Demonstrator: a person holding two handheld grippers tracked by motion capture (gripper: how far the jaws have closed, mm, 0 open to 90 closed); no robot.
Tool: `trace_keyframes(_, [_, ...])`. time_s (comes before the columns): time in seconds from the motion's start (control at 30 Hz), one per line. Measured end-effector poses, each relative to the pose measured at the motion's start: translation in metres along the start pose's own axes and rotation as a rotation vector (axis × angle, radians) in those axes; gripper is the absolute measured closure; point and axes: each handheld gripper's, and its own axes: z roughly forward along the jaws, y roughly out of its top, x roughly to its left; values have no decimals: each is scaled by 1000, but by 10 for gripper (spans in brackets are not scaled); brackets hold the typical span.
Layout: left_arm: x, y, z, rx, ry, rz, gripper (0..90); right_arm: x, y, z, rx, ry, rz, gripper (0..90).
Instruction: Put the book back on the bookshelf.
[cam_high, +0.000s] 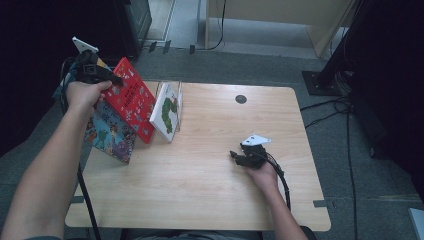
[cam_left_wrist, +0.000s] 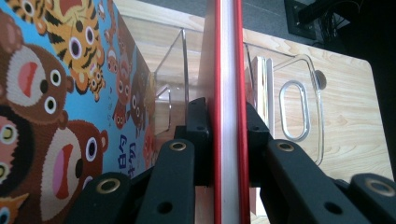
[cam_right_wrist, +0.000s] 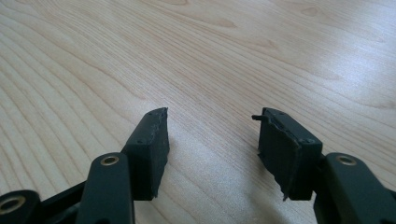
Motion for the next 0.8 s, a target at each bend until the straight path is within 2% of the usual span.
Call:
trace_keyframes(0.13, [2, 1, -4, -34, -8, -11, 794, 1, 0, 0, 1, -3, 2, 438])
trace_keyframes(0.27, [-2, 0, 3, -49, -5, 3, 793, 1, 0, 0, -1, -5, 4, 440])
trace_keyframes(0.4, [-4, -4, 14, -37, -5, 7, 788, 1, 0, 0, -1, -6, 3, 440])
trace_keyframes(0.47, [-2, -5, 14, -48, -4, 4, 787, 1, 0, 0, 0, -6, 2, 441])
trace_keyframes(0.57, [1, -5, 12, -24, -13, 4, 782, 1, 0, 0, 0, -5, 3, 441])
trace_keyframes(0.7, [0, -4, 8, -17, -31, -1, 722, 1, -1, 0, -2, -6, 3, 441])
trace_keyframes(0.8, [0, -3, 5, -2, 0, 23, 643, 2, -1, -1, -4, -8, 5, 440])
